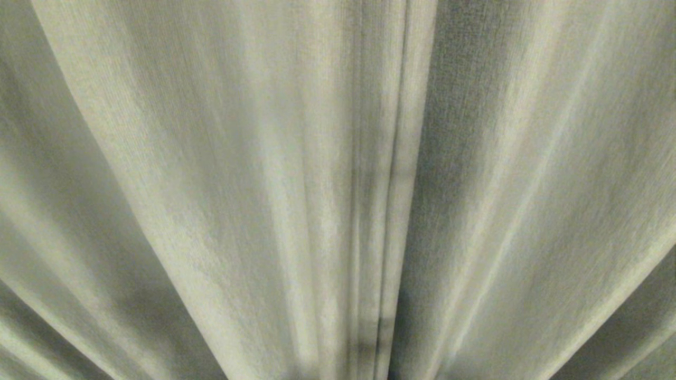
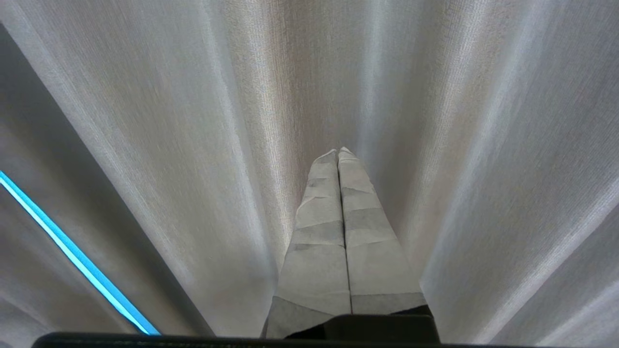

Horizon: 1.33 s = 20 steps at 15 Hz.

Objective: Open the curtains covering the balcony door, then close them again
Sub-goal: Pull the outer curtains open on both sides

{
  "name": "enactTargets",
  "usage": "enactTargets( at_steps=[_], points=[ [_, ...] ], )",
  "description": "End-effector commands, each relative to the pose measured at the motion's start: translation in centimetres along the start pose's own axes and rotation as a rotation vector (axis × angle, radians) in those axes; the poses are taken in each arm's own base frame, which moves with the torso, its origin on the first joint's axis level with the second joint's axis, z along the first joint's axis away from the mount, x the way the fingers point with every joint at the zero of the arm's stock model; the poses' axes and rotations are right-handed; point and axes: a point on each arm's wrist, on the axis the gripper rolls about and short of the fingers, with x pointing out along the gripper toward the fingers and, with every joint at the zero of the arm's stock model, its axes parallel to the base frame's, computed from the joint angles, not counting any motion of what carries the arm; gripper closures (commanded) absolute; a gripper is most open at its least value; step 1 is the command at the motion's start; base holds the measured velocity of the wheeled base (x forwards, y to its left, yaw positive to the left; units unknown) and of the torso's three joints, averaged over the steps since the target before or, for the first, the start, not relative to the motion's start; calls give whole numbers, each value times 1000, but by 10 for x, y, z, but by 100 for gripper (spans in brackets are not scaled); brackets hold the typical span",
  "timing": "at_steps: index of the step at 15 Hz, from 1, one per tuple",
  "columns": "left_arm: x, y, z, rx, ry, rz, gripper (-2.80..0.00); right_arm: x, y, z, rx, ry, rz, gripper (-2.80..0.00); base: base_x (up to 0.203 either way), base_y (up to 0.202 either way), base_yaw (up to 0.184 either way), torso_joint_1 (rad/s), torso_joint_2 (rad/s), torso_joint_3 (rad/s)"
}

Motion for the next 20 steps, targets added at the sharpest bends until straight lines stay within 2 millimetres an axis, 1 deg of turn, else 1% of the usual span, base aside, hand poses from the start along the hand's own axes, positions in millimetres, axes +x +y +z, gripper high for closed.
enactTargets(
  at_steps=[1, 3, 6, 9, 11, 12, 13, 17, 20],
  points=[
    [9, 1, 17, -4, 36, 5, 0, 0, 0, 0, 0, 1, 0, 0, 0, 0, 0, 0, 0, 0],
    [19, 3, 38, -1, 54, 44, 0, 0, 0, 0, 0, 0, -1, 0, 0, 0, 0, 0, 0, 0],
    [41, 7, 76, 27, 70, 149, 0, 0, 0, 0, 0, 2, -1, 0, 0, 0, 0, 0, 0, 0],
    [72, 11, 111, 47, 77, 197, 0, 0, 0, 0, 0, 2, 0, 0, 0, 0, 0, 0, 0, 0],
    [98, 14, 132, 63, 57, 224, 0, 0, 0, 0, 0, 0, 0, 0, 0, 0, 0, 0, 0, 0],
    [110, 16, 140, 73, 38, 242, -123, 0, 0, 0, 0, 1, 0, 0, 0, 0, 0, 0, 0, 0],
    [122, 18, 149, 88, 15, 258, -280, 0, 0, 0, 0, 2, 0, 0, 0, 0, 0, 0, 0, 0],
    [150, 23, 166, 124, -30, 297, -280, 0, 0, 0, 0, 0, 0, 0, 0, 0, 0, 0, 0, 0],
    [160, 27, 176, 150, -44, 338, -280, 0, 0, 0, 0, 0, -1, 0, 0, 0, 0, 0, 0, 0]
  ],
)
